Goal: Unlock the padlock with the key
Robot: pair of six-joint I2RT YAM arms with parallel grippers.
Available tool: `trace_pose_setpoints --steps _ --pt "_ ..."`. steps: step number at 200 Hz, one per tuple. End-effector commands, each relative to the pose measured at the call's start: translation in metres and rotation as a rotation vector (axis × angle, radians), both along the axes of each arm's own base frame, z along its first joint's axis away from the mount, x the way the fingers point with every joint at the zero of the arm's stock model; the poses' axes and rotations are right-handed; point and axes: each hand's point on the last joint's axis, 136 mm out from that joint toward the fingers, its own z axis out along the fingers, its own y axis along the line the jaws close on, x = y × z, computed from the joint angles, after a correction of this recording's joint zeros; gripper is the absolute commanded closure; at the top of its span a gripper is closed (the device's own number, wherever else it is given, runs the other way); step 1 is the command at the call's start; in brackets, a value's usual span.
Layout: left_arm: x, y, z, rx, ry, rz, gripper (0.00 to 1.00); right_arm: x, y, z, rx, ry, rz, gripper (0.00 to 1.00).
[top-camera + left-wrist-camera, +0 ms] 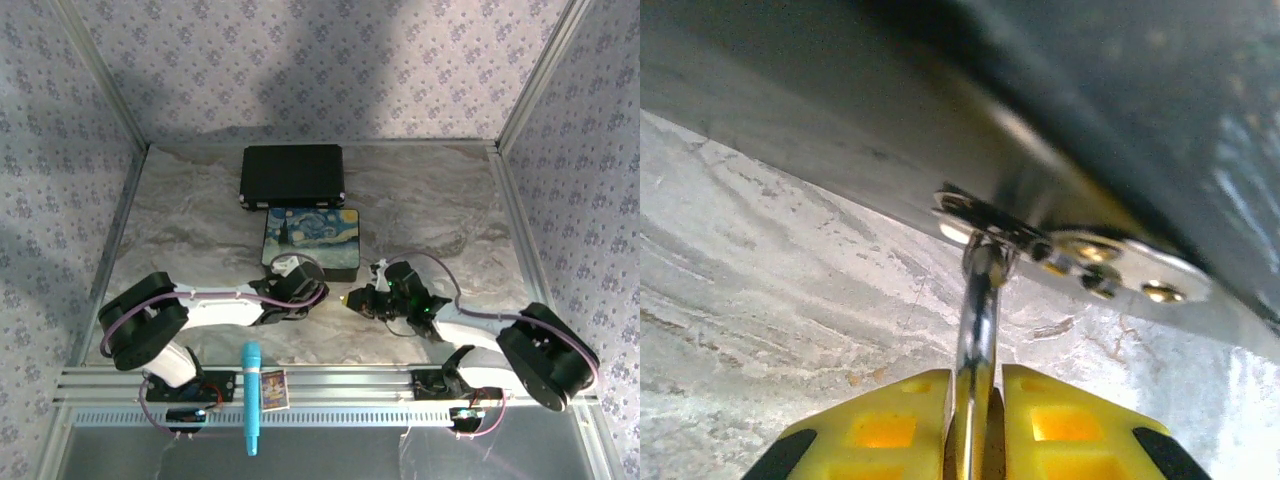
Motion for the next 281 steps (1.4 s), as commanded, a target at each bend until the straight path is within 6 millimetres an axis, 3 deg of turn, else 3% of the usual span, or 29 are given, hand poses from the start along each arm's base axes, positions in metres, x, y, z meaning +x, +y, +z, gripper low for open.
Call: trace_pose_setpoints --steps 1,27,77,217,281 --pt "-0.001 -0.003 0.01 -0.115 0.035 0.059 1.0 0.001 0.012 0.017 0.15 0.06 -0.001 1.0" --pt "0.0 -0.001 0.009 -0.156 0.055 0.108 1.0 -0.001 0.011 0.017 0.185 0.132 -0.011 1.0" --pt "0.004 -0.016 0.011 -0.283 0.083 0.15 1.0 -0.004 0.004 0.01 0.231 0.25 -0.017 1.0" --pt "0.006 -0.032 0.027 -0.429 0.082 0.151 1.0 0.015 0.006 0.02 0.296 0.264 -0.044 1.0" --pt "0.007 -0.021 0.02 -0.391 0.082 0.204 1.0 0.012 -0.003 0.008 0.288 0.284 -0.099 1.0"
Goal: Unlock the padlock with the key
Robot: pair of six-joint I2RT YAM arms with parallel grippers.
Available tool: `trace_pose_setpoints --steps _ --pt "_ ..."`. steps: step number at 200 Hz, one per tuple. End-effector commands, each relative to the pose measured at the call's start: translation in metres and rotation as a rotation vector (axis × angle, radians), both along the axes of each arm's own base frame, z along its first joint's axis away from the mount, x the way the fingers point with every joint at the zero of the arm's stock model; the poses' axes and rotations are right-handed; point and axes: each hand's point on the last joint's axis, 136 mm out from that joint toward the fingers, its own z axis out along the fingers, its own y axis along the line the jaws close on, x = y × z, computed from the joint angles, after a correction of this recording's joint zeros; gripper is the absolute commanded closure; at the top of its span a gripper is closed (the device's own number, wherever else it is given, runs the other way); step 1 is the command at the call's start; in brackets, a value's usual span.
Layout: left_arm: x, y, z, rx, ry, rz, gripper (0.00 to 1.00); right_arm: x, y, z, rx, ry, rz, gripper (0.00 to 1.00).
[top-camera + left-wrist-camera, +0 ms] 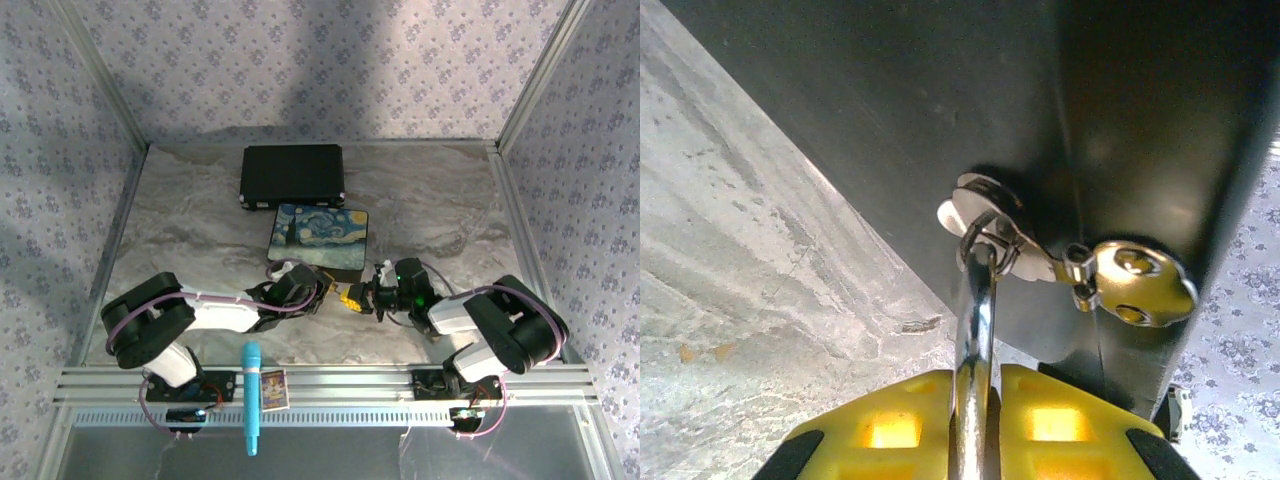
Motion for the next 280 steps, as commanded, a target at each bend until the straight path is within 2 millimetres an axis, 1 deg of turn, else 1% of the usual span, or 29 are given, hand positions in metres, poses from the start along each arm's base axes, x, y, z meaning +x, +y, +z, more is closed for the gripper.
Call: trace_pose_setpoints --steps 1,25,69,88,112,131,156,174,186,232,261,280 --pt "-0.002 -0.001 0.003 -0.025 0.007 0.013 1.0 0.003 -0.004 0.002 0.015 -0.011 -0.035 1.0" --pt "-0.002 0.001 -0.001 -0.028 0.016 0.027 1.0 0.002 -0.006 0.006 0.026 -0.022 -0.041 1.0" --pt "-0.004 -0.008 -0.005 -0.057 0.032 0.01 1.0 0.003 -0.005 0.014 0.017 -0.057 -0.031 1.0" --pt "-0.006 -0.01 -0.007 -0.056 0.038 0.008 1.0 0.005 -0.005 0.014 0.013 -0.062 -0.034 1.0" --pt "-0.006 -0.013 -0.003 -0.08 0.03 0.005 1.0 0.007 -0.005 0.011 -0.001 -0.063 -0.029 1.0" --pt "-0.006 -0.014 0.0 -0.081 0.025 -0.005 1.0 0.013 -0.003 0.016 0.024 -0.079 -0.036 1.0" --pt "-0.01 -0.015 -0.002 -0.082 0.038 -0.013 1.0 0.019 -0.002 0.024 0.039 -0.107 -0.045 1.0" --pt "-0.012 -0.012 -0.005 -0.083 0.039 -0.003 1.0 0.02 -0.006 0.022 0.033 -0.099 -0.056 1.0" --pt "-0.012 -0.013 -0.003 -0.091 0.033 -0.006 1.0 0.02 -0.008 0.02 0.03 -0.097 -0.061 1.0" --pt "-0.012 -0.02 -0.001 -0.1 0.024 -0.024 1.0 0.023 -0.003 0.027 0.043 -0.119 -0.05 1.0" --pt "-0.013 -0.021 -0.001 -0.103 0.024 -0.025 1.0 0.026 0.0 0.032 0.054 -0.13 -0.042 1.0" --pt "-0.013 -0.022 0.001 -0.11 0.022 -0.028 1.0 0.026 0.001 0.031 0.052 -0.129 -0.043 1.0"
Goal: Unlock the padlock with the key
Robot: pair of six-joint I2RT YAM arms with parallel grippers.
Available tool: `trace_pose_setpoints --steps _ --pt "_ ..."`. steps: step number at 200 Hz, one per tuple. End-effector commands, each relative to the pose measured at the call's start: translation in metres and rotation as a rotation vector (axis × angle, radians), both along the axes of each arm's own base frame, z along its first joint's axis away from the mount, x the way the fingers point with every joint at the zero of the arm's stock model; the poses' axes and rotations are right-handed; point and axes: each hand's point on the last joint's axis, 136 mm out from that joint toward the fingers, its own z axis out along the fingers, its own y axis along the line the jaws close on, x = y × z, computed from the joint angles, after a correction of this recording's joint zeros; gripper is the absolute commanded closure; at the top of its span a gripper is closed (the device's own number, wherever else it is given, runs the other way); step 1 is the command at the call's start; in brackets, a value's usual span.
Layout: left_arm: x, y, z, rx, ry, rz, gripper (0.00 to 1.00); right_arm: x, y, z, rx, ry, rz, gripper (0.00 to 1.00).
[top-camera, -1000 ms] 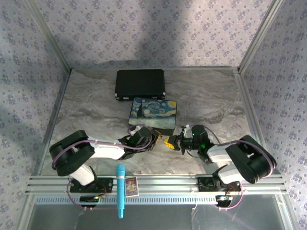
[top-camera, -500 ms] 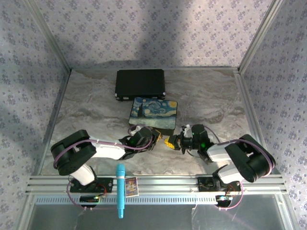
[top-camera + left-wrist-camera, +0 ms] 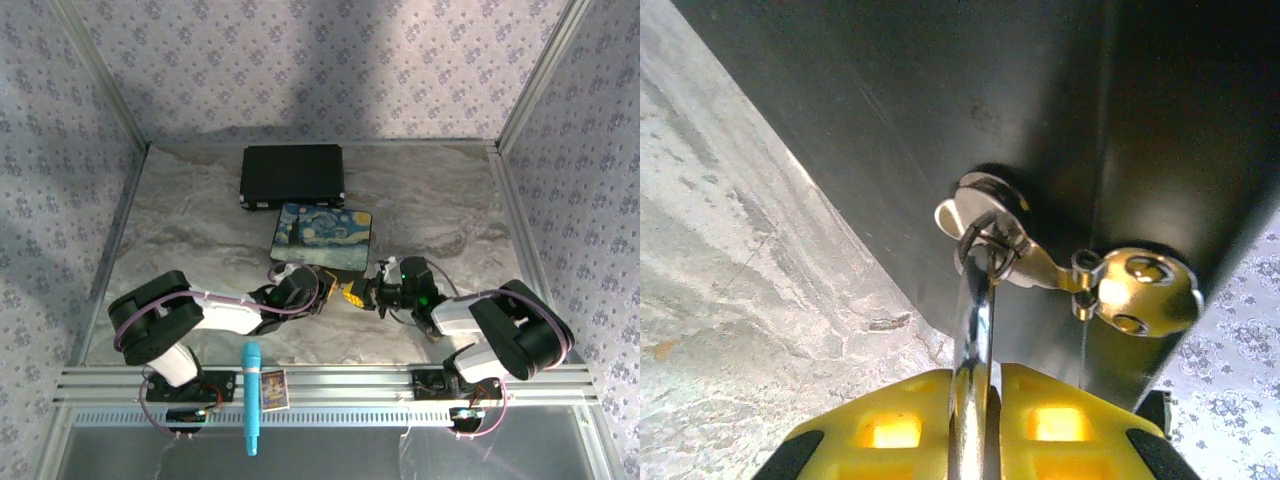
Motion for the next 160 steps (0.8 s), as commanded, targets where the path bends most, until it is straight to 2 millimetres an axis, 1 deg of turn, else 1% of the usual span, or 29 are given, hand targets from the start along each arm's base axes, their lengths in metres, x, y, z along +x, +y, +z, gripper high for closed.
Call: trace_pose_setpoints --steps 1,28,54,73,86,89,95,99,103,114,134,145,160 --pt "-0.014 -0.013 0.0 -0.031 0.021 -0.062 1.0 0.017 0.008 0.021 0.034 -0.092 -0.005 1.0" --pt "-0.014 -0.017 0.006 -0.057 0.01 -0.073 1.0 0.017 0.008 0.011 0.015 -0.073 0.019 1.0" --pt "-0.019 -0.022 0.013 -0.086 0.003 -0.094 1.0 0.022 0.007 0.006 0.01 -0.074 0.04 1.0" --pt "-0.023 -0.029 0.021 -0.116 -0.01 -0.115 1.0 0.027 0.011 0.009 0.018 -0.092 0.059 1.0" --pt "-0.025 -0.032 0.024 -0.121 -0.014 -0.123 1.0 0.028 0.012 0.009 0.011 -0.107 0.07 1.0" --pt "-0.026 -0.032 0.024 -0.121 -0.014 -0.125 1.0 0.028 0.013 0.01 0.01 -0.112 0.072 0.97" --pt "-0.026 -0.031 0.023 -0.115 -0.013 -0.123 1.0 0.029 0.012 0.008 -0.003 -0.113 0.071 0.84" --pt "-0.025 -0.029 0.022 -0.107 -0.013 -0.118 1.0 0.028 0.01 0.006 -0.014 -0.111 0.071 0.78" --pt "-0.025 -0.027 0.02 -0.097 -0.011 -0.11 1.0 0.027 0.009 0.004 -0.026 -0.108 0.068 0.73" --pt "-0.023 -0.016 0.01 -0.046 0.0 -0.081 1.0 0.024 0.004 -0.001 -0.064 -0.114 0.064 0.67" --pt "-0.019 0.011 -0.017 0.091 0.08 -0.021 1.0 0.014 -0.007 -0.014 -0.169 -0.11 0.059 0.65" --pt "-0.014 0.019 -0.02 0.109 0.08 0.004 1.0 0.008 -0.013 -0.02 -0.22 -0.111 0.062 0.65" --pt "-0.011 0.025 -0.022 0.136 0.087 0.02 1.0 0.0 -0.019 -0.02 -0.246 -0.117 0.058 0.67"
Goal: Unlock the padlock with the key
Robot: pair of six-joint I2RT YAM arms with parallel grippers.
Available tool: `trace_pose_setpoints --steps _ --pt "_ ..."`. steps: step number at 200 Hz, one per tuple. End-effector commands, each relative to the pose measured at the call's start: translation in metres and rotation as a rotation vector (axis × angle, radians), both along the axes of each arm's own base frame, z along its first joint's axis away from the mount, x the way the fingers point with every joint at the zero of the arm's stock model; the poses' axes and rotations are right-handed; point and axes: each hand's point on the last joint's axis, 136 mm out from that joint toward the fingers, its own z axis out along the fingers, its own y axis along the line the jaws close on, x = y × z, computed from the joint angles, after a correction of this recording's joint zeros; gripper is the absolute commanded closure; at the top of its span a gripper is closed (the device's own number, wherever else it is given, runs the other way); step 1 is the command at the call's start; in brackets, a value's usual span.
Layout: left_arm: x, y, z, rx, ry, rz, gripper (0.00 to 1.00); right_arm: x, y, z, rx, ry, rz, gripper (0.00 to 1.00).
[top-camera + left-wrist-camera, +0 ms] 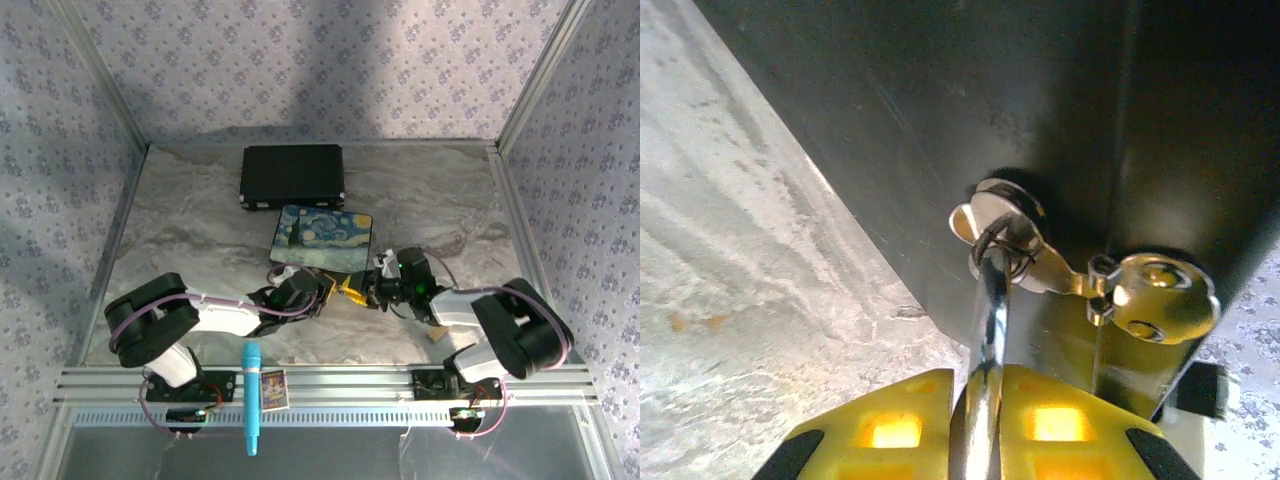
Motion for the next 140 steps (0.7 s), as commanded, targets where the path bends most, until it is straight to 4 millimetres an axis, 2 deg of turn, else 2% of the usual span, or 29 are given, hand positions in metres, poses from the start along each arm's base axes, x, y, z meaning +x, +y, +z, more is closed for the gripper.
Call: trace_pose_setpoints --steps 1,26,47,79,103,119,140 --pt "-0.004 0.018 -0.018 0.098 0.072 0.019 1.0 -0.01 -0.015 -0.016 -0.125 -0.012 -0.012 0.68" --pt "-0.002 0.015 -0.016 0.086 0.066 0.018 1.0 -0.021 -0.02 -0.021 -0.18 -0.005 0.009 0.78" --pt "-0.002 0.011 -0.014 0.073 0.064 0.007 1.0 -0.026 -0.012 -0.021 -0.184 -0.015 0.032 0.82" --pt "-0.007 0.005 -0.012 0.06 0.059 -0.01 1.0 -0.013 0.0 -0.004 -0.158 -0.087 0.027 0.84" --pt "-0.016 -0.006 -0.009 0.074 0.058 -0.05 1.0 -0.003 0.013 0.008 -0.153 -0.13 0.044 0.85" --pt "-0.019 -0.013 -0.005 0.042 0.043 -0.062 1.0 -0.001 0.021 0.008 -0.153 -0.13 0.066 0.86" --pt "-0.021 -0.012 -0.005 0.044 0.044 -0.066 1.0 -0.001 0.024 0.002 -0.165 -0.119 0.08 0.86"
